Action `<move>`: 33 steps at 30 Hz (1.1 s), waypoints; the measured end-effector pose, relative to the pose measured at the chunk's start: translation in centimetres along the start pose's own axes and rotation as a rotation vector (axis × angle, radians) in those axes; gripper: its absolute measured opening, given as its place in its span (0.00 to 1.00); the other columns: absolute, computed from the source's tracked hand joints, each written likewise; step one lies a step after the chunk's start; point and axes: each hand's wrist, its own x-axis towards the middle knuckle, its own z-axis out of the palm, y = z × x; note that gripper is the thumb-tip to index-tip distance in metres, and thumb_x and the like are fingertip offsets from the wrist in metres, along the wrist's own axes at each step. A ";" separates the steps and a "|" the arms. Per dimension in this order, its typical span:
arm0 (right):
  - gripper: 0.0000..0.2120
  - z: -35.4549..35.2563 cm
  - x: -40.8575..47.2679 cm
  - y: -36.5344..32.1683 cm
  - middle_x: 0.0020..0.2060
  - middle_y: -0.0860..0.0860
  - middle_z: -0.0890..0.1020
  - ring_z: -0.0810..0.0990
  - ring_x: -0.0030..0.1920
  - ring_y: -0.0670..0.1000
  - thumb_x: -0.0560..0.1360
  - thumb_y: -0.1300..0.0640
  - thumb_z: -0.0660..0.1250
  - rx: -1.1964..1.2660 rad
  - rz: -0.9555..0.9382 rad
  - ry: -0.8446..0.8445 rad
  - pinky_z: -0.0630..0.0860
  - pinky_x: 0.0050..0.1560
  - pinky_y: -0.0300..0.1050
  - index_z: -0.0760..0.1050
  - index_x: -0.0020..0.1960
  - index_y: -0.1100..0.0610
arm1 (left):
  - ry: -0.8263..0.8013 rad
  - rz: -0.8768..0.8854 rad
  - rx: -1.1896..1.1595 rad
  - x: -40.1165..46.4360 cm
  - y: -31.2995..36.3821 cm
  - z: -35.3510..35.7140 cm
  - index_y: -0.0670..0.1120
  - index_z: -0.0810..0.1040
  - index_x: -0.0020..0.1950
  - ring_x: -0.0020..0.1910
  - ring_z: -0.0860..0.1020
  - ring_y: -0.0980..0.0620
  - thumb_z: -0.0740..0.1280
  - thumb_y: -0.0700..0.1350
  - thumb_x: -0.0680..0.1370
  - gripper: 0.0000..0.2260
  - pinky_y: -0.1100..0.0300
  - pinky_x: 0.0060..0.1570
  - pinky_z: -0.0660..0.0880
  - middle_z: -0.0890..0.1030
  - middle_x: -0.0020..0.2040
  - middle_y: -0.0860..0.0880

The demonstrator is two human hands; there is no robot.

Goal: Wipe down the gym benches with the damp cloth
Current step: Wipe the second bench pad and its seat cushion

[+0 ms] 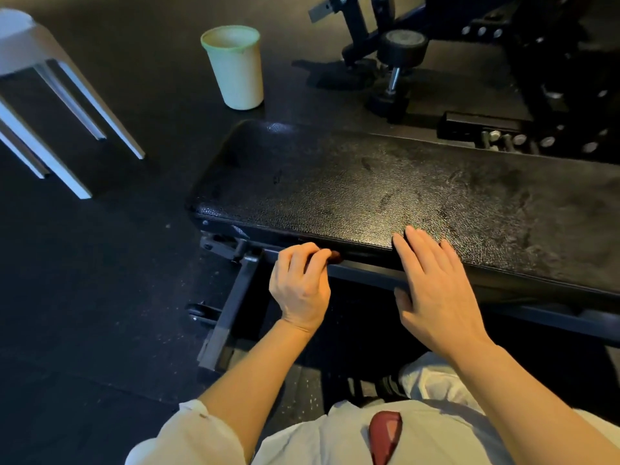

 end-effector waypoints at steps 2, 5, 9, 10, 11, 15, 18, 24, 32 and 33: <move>0.40 0.1 -0.2 0.2 0.74 0.58 0.63 0.60 0.75 0.57 0.66 0.58 0.73 0.011 0.013 0.004 0.53 0.75 0.55 0.61 0.75 0.60 | 0.001 0.036 -0.053 -0.3 0.7 0.4 0.49 0.81 0.44 0.42 0.76 0.50 0.75 0.36 0.72 0.08 0.58 0.38 0.75 0.78 0.46 0.52; 0.39 0.3 -0.4 0.6 0.74 0.58 0.64 0.61 0.75 0.57 0.67 0.60 0.72 0.038 0.029 0.037 0.54 0.75 0.55 0.62 0.75 0.60 | -0.016 0.080 -0.101 -0.5 1.8 1.0 0.51 0.78 0.47 0.43 0.76 0.49 0.73 0.35 0.73 0.11 0.58 0.38 0.73 0.76 0.47 0.53; 0.38 0.5 -1.1 1.9 0.72 0.60 0.66 0.63 0.73 0.59 0.66 0.62 0.73 0.081 0.135 0.137 0.58 0.73 0.57 0.64 0.73 0.63 | -0.078 0.193 -0.178 -0.5 3.9 1.7 0.47 0.84 0.44 0.42 0.77 0.49 0.64 0.36 0.77 0.10 0.58 0.36 0.73 0.81 0.43 0.50; 0.38 0.5 -1.3 2.3 0.72 0.61 0.67 0.63 0.73 0.59 0.66 0.62 0.74 0.086 0.168 0.158 0.59 0.73 0.57 0.64 0.73 0.64 | -0.089 0.206 -0.196 -0.5 4.5 1.8 0.46 0.85 0.43 0.42 0.77 0.49 0.62 0.37 0.79 0.12 0.58 0.36 0.73 0.82 0.42 0.49; 0.38 0.5 -1.5 2.7 0.71 0.61 0.67 0.64 0.72 0.60 0.65 0.62 0.74 0.082 0.190 0.170 0.58 0.73 0.56 0.64 0.73 0.65 | -0.105 0.224 -0.220 -0.4 5.0 2.0 0.46 0.85 0.44 0.42 0.77 0.49 0.62 0.38 0.79 0.12 0.58 0.36 0.73 0.83 0.42 0.49; 0.38 0.7 -1.8 3.0 0.71 0.62 0.67 0.63 0.72 0.60 0.65 0.62 0.74 0.070 0.197 0.178 0.57 0.73 0.56 0.65 0.72 0.66 | -0.166 0.382 -0.301 0.5 6.3 2.7 0.45 0.86 0.45 0.39 0.79 0.49 0.69 0.41 0.78 0.06 0.56 0.34 0.74 0.83 0.42 0.50; 0.37 0.3 -1.8 2.7 0.71 0.62 0.67 0.64 0.72 0.61 0.66 0.61 0.74 0.072 0.198 0.156 0.59 0.73 0.59 0.65 0.72 0.66 | -0.186 0.435 -0.285 1.3 4.1 1.6 0.44 0.85 0.46 0.39 0.79 0.48 0.66 0.39 0.79 0.08 0.54 0.36 0.75 0.83 0.44 0.48; 0.37 -0.3 -1.3 1.1 0.71 0.60 0.67 0.64 0.72 0.59 0.67 0.59 0.73 0.075 0.137 0.090 0.59 0.73 0.60 0.65 0.72 0.64 | -0.070 0.177 -0.072 1.7 -1.4 -1.2 0.47 0.78 0.52 0.46 0.75 0.47 0.73 0.32 0.71 0.15 0.53 0.41 0.75 0.74 0.50 0.49; 0.36 -1.3 0.2 -0.6 0.72 0.59 0.67 0.64 0.73 0.58 0.66 0.60 0.72 0.066 0.051 0.070 0.55 0.74 0.57 0.65 0.72 0.62 | -0.207 0.192 -0.175 1.6 0.9 -0.9 0.49 0.79 0.55 0.44 0.77 0.47 0.68 0.38 0.77 0.09 0.52 0.38 0.76 0.77 0.46 0.48; 0.36 -1.4 0.3 -0.5 0.72 0.59 0.67 0.64 0.73 0.58 0.67 0.60 0.72 0.062 0.059 0.073 0.55 0.75 0.57 0.65 0.72 0.62 | -0.147 0.119 -0.094 1.4 -0.3 -1.5 0.49 0.77 0.54 0.45 0.75 0.47 0.68 0.37 0.76 0.10 0.52 0.37 0.76 0.75 0.48 0.48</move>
